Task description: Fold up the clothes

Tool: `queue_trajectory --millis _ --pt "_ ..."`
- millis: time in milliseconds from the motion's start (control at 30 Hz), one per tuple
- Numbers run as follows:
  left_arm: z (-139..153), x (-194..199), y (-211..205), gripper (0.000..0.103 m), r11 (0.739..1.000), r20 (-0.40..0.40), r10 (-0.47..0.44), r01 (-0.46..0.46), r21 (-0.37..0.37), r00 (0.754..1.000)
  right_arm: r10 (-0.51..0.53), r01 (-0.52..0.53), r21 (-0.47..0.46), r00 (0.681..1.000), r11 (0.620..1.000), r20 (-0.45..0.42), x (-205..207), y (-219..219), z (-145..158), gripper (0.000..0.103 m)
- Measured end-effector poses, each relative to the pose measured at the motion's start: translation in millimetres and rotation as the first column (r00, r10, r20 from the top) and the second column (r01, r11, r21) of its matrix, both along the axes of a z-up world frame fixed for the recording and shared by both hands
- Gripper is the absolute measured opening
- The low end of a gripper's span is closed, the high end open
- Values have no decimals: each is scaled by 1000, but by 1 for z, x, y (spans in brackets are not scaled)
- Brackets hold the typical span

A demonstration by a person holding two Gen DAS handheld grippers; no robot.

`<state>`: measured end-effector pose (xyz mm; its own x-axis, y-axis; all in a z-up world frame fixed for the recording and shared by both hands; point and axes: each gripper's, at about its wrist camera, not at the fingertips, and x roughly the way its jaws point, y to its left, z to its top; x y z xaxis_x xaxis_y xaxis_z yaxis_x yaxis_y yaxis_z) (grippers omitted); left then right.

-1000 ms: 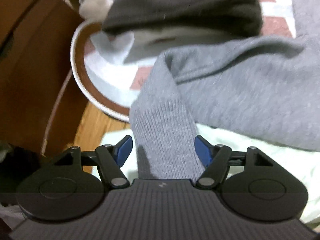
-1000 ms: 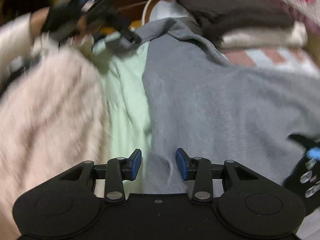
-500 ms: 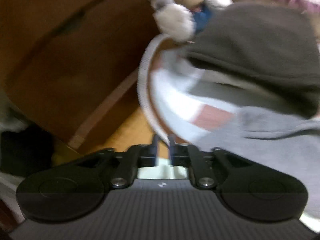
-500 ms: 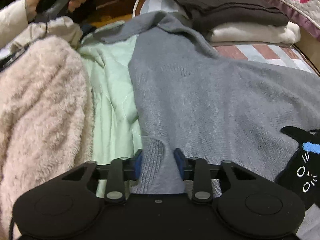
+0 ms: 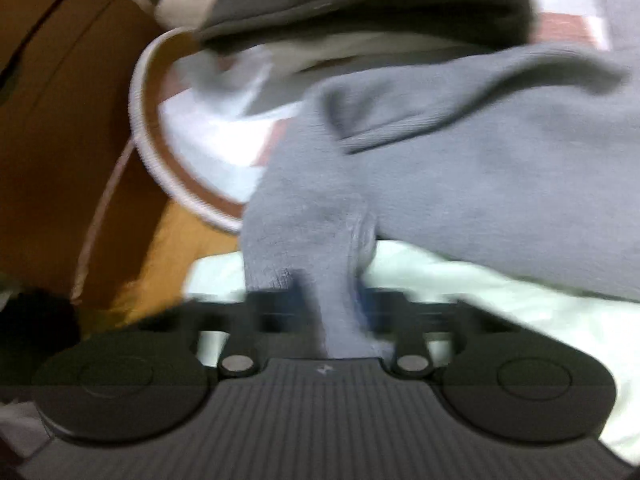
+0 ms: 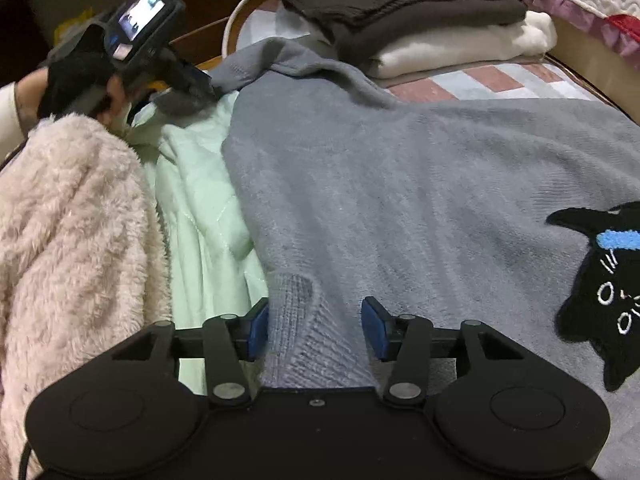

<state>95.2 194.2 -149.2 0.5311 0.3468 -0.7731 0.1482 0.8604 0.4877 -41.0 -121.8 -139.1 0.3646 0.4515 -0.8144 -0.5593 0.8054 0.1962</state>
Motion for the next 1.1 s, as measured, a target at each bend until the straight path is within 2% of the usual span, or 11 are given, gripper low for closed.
queue_trajectory --millis 167,367,533,567,633,733,767,833,900,967,1100 --pt "29 16 22 8 983 172 46 -75 166 984 49 -50 49 999 998 13 -3 -6 7 27" --pt "91 55 72 8 961 337 271 -275 -36 902 49 -35 233 997 972 -58 -2 -25 27 16" --pt "104 74 86 9 943 342 329 -322 -78 880 85 -49 331 992 942 -97 -11 -34 47 11" --pt "99 84 93 12 937 324 347 -341 -78 880 93 -55 325 991 944 -102 -11 -34 47 11" --pt "86 92 92 36 920 300 387 -388 -58 872 95 -48 318 986 947 -135 -9 -33 39 11" --pt "72 91 72 41 915 285 388 -402 -7 877 93 -38 298 980 954 -174 -10 -22 27 18" --pt "70 86 57 42 935 277 343 -354 -12 897 93 -40 298 982 954 -167 -11 -20 28 23" --pt "71 74 17 43 969 238 246 -235 -73 940 92 -50 311 988 949 -122 -13 -21 38 45" --pt "73 63 -23 46 982 208 142 -112 -151 968 67 -32 354 994 935 -87 -9 -32 51 45" --pt "77 55 -65 49 970 191 38 10 -241 981 -21 43 406 998 913 -59 2 -56 68 46" --pt "78 66 -148 60 901 160 -139 192 -390 977 -278 257 447 960 857 -18 25 -122 96 55"
